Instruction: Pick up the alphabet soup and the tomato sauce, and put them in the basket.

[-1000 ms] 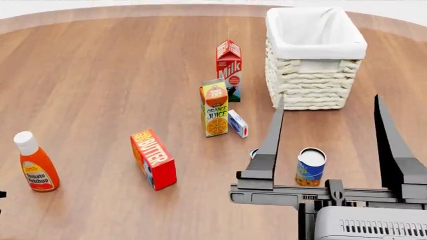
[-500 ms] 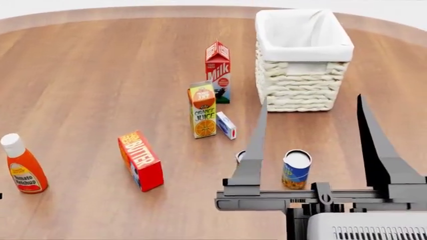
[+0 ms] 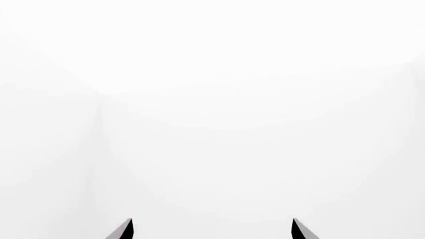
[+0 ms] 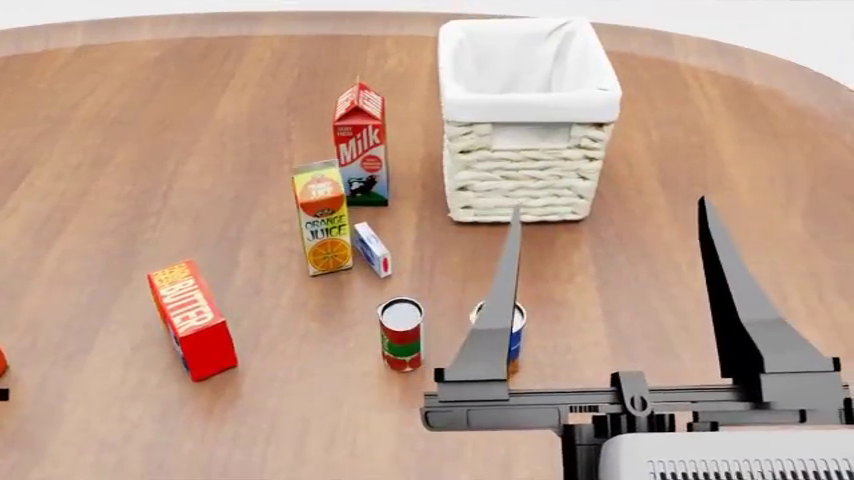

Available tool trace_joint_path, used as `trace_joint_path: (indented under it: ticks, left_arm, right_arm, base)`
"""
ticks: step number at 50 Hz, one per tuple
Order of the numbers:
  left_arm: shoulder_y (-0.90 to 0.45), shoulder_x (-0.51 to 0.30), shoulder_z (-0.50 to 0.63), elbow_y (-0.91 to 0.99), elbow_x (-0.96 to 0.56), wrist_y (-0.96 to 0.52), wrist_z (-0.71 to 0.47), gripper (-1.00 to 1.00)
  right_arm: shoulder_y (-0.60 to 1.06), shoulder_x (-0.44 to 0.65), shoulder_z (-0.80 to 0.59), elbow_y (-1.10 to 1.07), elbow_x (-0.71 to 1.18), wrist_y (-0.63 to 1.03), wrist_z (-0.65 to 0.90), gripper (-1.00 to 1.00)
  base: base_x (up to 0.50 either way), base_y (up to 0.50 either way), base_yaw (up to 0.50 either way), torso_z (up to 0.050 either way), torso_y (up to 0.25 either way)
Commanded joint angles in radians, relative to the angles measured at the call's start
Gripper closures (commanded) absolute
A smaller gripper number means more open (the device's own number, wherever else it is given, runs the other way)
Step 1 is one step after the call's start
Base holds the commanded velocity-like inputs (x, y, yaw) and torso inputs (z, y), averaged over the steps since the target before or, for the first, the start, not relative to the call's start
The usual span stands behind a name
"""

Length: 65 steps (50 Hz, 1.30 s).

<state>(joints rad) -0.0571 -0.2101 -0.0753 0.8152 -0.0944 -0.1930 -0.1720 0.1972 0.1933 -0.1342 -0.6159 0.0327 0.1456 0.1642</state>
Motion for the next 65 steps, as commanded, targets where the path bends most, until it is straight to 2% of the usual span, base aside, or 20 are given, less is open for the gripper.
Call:
trace_joint_path:
  ticks: [1,47,49,51,65]
  left_arm:
    - [0.002,-0.007,0.004,-0.001,-0.003,-0.001,-0.01,-1.0]
    - [-0.006,-0.032,0.034,0.01,-0.008,-0.019,-0.041,-1.0]
    - [-0.003,-0.032,0.034,0.009,-0.01,-0.016,-0.042,-1.0]
    - [-0.001,-0.033,0.037,0.007,-0.008,-0.014,-0.042,-1.0]
    - [-0.001,-0.041,0.044,0.007,-0.008,-0.013,-0.05,-1.0]
  right_arm:
    - [0.008,0.012,-0.02,0.0,-0.021,0.013,0.008,-1.0]
    - [0.015,0.03,-0.038,0.003,-0.008,0.008,0.051,-1.0]
    - [-0.006,0.031,-0.043,0.033,-0.016,-0.04,0.056,-1.0]
    - [0.014,0.033,-0.041,0.004,-0.011,0.01,0.054,-1.0]
    - [0.01,0.042,-0.047,-0.008,-0.006,0.015,0.062,-1.0]
  base:
    - [0.0,0.0,0.0,0.0,0.0]
    - [0.31,0.0,0.0,0.0,0.0]
    - [0.31,0.0,0.0,0.0,0.0]
    - [0.31,0.0,0.0,0.0,0.0]
    - [0.32,0.0,0.0,0.0,0.0]
